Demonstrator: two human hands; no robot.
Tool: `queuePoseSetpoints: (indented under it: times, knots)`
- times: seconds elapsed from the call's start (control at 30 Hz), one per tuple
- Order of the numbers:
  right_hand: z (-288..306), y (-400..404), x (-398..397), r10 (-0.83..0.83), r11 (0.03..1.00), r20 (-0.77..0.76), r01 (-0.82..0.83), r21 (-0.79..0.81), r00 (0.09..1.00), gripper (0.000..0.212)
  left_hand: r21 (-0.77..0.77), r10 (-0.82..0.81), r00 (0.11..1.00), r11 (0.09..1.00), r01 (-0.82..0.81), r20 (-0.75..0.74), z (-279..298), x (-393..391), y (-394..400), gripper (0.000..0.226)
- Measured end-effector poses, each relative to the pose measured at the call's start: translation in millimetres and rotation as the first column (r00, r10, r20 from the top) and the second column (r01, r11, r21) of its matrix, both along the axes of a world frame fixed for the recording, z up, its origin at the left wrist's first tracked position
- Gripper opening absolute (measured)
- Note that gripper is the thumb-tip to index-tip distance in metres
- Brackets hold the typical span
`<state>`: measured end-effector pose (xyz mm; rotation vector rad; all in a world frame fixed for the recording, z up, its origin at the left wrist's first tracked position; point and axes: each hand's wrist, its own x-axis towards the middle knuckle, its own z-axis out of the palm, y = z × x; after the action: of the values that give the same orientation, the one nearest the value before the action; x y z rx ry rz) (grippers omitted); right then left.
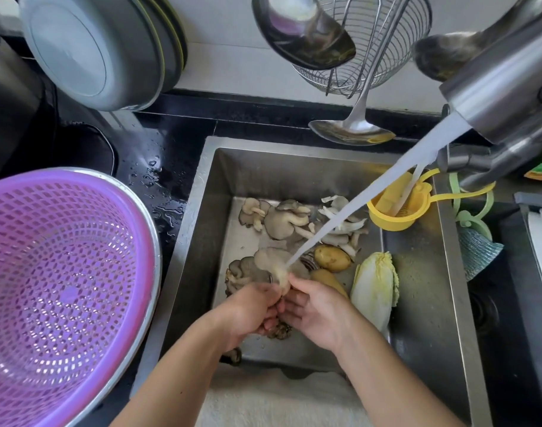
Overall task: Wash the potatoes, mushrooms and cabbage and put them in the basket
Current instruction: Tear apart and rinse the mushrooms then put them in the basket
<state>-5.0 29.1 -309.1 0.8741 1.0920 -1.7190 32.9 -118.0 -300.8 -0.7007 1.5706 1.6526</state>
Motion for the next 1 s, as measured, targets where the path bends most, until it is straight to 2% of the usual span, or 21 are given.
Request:
queuePoseSetpoints:
  times: [0.1,0.2,0.27,0.33,0.4,0.57,0.67,0.73,0.8,0.83,0.9,0.97,1.0]
  knots:
    - [1,3,-4,0.121,0.991,0.019,-0.122,0.053,0.992,0.031,-0.054,-0.069,0.994,0.996,0.065,-0.088,-3,6,-4,0.036]
    - [1,3,-2,0.199,0.978,0.018,-0.200,0.066,0.980,0.045,0.021,-0.011,0.995,1.000,0.013,-0.096,-3,7,-7,0.035]
    - [2,-1,-1,0.111,0.993,0.004,-0.111,-0.029,0.994,0.041,0.167,0.078,0.996,0.984,-0.069,-0.048,0,5,-7,0.036]
    - [2,-6,3,0.033,0.990,0.007,-0.032,-0.137,0.999,0.043,0.323,0.181,0.983,0.929,-0.182,0.033,3,3,-7,0.037]
    - [0,-11,6,-0.024,0.977,0.029,0.030,-0.211,0.999,0.041,0.416,0.237,0.968,0.874,-0.250,0.084,4,1,-8,0.036]
    - [9,-13,6,-0.065,0.951,0.086,0.088,-0.298,0.994,0.031,0.528,0.215,0.972,0.817,-0.230,0.091,6,3,-13,0.036]
    - [8,-12,7,-0.042,0.949,0.086,0.066,-0.309,0.995,0.036,0.533,0.195,0.977,0.819,-0.210,0.085,5,4,-15,0.037]
    - [6,-11,6,-0.026,0.958,0.040,0.036,-0.283,0.999,0.035,0.385,0.178,0.982,0.903,-0.190,0.067,4,5,-14,0.037]
    - [4,-10,4,-0.016,0.971,-0.011,0.012,-0.239,1.000,0.031,0.095,0.110,0.994,0.990,-0.108,-0.022,10,5,-6,0.044]
    - [4,-10,4,-0.024,0.975,-0.023,0.018,-0.222,0.999,0.029,-0.069,0.084,0.994,0.994,-0.089,-0.069,12,5,-2,0.046]
    - [7,-12,3,-0.065,0.977,-0.029,0.058,-0.204,0.997,0.026,-0.364,0.036,0.974,0.924,-0.117,-0.223,16,9,7,0.038]
    - [11,-13,2,-0.127,0.970,-0.007,0.123,-0.212,0.992,0.028,-0.619,-0.214,0.895,0.781,-0.084,-0.392,17,18,13,0.027]
    - [14,-14,1,-0.158,0.964,0.009,0.156,-0.215,0.987,0.030,-0.715,-0.343,0.845,0.696,-0.064,-0.410,14,22,14,0.030]
